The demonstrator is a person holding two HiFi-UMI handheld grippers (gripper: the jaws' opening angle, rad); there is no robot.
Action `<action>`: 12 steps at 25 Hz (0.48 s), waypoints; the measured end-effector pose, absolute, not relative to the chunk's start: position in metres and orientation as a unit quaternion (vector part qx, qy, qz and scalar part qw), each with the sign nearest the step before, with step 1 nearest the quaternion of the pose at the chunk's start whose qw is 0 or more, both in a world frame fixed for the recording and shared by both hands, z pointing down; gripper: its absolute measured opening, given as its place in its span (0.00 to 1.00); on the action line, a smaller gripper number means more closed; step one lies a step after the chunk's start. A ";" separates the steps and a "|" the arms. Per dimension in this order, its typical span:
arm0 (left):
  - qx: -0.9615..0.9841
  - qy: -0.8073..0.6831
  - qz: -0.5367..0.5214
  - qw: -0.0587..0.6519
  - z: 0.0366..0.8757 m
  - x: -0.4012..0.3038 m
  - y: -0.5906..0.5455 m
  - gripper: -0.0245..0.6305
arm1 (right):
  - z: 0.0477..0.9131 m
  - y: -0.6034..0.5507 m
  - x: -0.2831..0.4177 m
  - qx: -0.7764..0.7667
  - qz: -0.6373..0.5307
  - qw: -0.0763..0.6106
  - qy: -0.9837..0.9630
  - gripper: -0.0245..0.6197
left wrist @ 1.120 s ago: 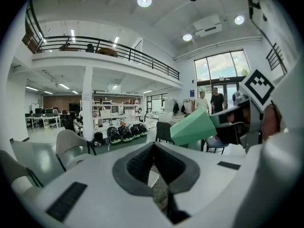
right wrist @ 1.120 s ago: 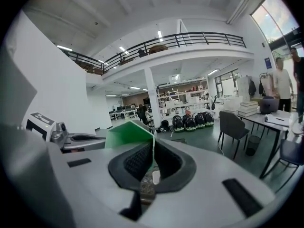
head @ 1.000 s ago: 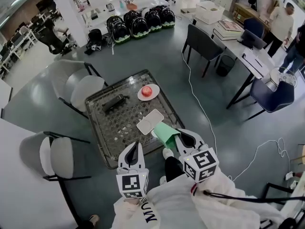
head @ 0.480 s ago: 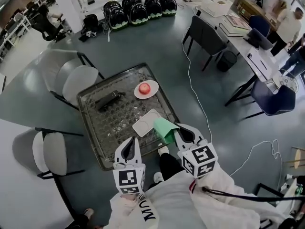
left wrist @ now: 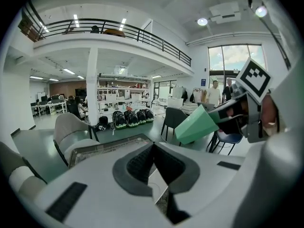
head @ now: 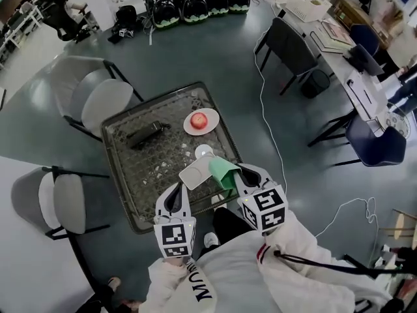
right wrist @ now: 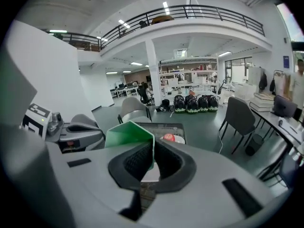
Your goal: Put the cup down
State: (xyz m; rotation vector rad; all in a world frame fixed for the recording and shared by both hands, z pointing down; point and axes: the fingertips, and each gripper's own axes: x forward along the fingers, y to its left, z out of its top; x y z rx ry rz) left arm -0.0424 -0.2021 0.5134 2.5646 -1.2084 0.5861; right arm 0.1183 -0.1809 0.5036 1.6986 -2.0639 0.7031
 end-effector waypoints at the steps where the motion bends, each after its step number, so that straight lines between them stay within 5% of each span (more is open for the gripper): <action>1: 0.877 -0.416 0.204 0.126 0.518 -0.042 -0.206 0.05 | 0.511 -0.186 0.119 0.597 0.251 0.201 -0.735 0.05; 12: 0.857 -0.435 0.228 0.157 0.572 -0.027 -0.235 0.05 | 0.589 -0.231 0.127 0.512 0.267 0.338 -0.743 0.05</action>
